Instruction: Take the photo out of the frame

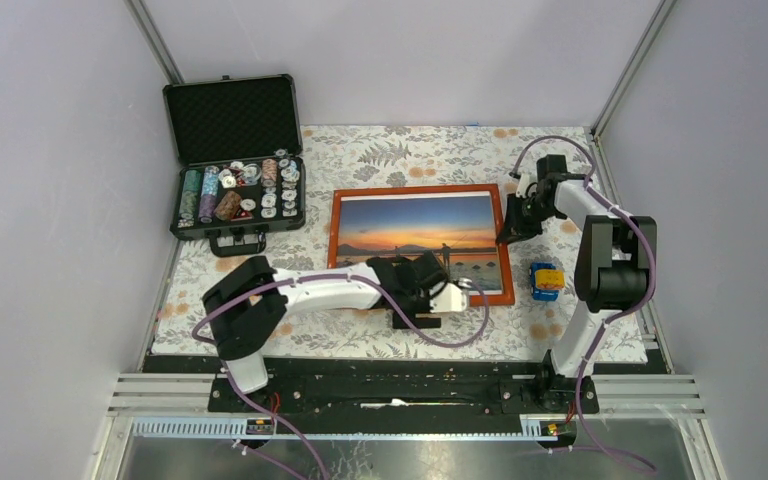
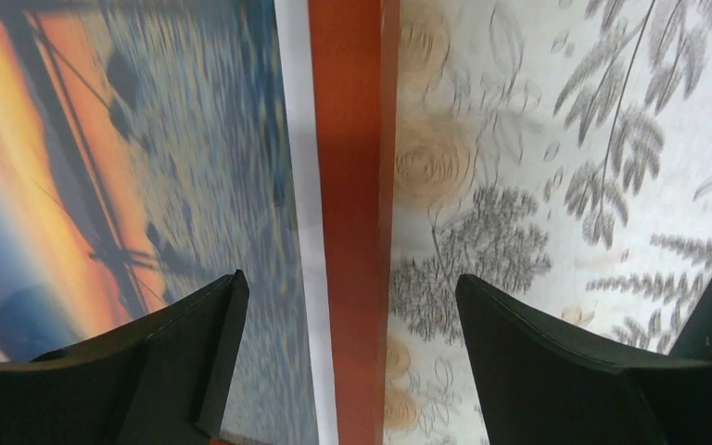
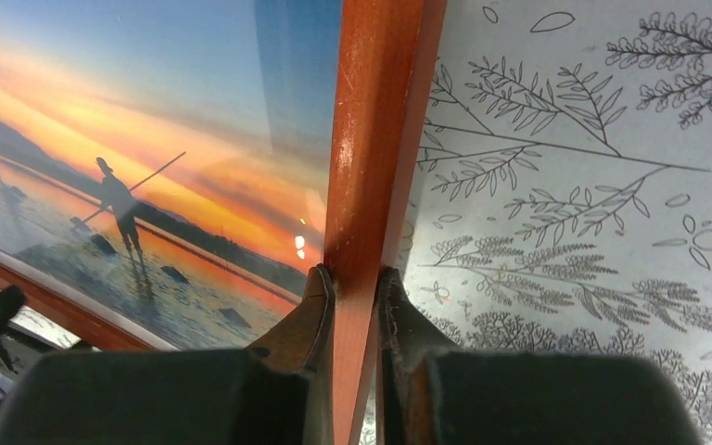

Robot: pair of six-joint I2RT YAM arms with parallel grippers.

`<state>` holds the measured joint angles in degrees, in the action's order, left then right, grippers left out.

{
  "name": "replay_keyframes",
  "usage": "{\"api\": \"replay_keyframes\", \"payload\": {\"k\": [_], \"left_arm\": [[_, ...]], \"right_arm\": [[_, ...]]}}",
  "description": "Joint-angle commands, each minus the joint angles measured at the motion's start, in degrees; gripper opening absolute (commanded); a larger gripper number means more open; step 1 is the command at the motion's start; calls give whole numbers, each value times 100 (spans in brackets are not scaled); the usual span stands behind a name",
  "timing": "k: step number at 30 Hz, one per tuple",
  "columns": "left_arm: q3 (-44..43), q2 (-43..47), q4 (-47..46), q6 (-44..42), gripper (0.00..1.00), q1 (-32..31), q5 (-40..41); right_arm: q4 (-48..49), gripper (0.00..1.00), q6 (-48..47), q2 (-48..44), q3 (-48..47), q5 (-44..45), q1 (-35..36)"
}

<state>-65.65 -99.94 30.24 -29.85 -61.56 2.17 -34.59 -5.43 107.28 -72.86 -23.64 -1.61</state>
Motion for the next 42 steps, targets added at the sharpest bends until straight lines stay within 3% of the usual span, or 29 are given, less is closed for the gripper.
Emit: {"api": "replay_keyframes", "payload": {"k": [1,11,15,21,26,34,38,42], "left_arm": [[-288,-100,-986,176,90,-515,1322],[104,-757,-2491,57,87,-1094,3046],[6,-996,-2703,128,76,-1227,3440],[-114,-1351,-3188,-235,69,-1370,4237],[-19,-1172,-3286,-316,49,-1367,4373],[-605,-854,-2561,-118,19,-1314,4243],[-1308,-798,-1547,570,0,-1131,3718],[-1940,-668,-1144,942,0,-948,3549]], "right_arm": [[-318,0,315,-582,-262,-865,27],[-688,0,508,-704,-403,-1432,28],[-780,0,779,-694,-477,-1626,23],[-857,0,1019,-625,-589,-1885,13],[-863,1,983,-640,-591,-1854,-70],[-953,82,1033,-704,-1322,-2418,-888],[-950,95,1013,-853,-1620,-2424,-1180],[-955,100,1041,-922,-1822,-2483,-1447]]}}
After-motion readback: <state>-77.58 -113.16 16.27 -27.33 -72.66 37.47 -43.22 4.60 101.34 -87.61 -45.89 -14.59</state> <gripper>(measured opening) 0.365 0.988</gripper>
